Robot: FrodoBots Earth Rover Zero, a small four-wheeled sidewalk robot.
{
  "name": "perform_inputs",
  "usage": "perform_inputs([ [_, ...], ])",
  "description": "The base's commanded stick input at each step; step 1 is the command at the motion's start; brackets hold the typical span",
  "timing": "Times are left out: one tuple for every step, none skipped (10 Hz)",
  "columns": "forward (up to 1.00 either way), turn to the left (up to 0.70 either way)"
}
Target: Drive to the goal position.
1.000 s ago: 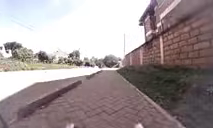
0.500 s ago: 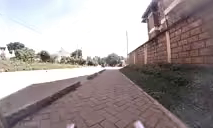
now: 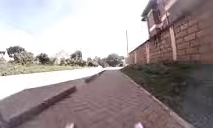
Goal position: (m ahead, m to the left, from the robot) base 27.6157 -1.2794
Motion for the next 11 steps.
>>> perform_inputs([
  [1.00,0.00],
  [1.00,0.00],
  [1.00,-0.10],
  [1.00,-0.27],
  [1.00,-0.19],
  [1.00,-0.08],
  [1.00,-0.25],
  [1.00,-0.07],
  [1.00,0.00],
  [1.00,0.00],
  [1.00,0.00],
])
